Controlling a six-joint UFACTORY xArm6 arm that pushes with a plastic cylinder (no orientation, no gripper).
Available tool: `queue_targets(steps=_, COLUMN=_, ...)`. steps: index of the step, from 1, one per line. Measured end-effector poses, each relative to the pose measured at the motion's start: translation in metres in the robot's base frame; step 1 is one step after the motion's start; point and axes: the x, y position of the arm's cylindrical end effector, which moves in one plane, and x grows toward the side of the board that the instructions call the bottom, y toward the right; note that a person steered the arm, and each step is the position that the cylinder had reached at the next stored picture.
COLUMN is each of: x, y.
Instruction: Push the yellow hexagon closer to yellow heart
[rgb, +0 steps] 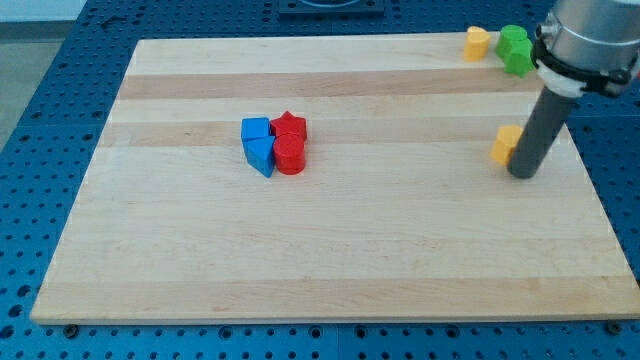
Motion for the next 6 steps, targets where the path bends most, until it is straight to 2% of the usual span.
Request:
queue_targets(steps=1, x=-0.025, y=0.0)
queue_targets(steps=6, x=-0.092, y=0.003)
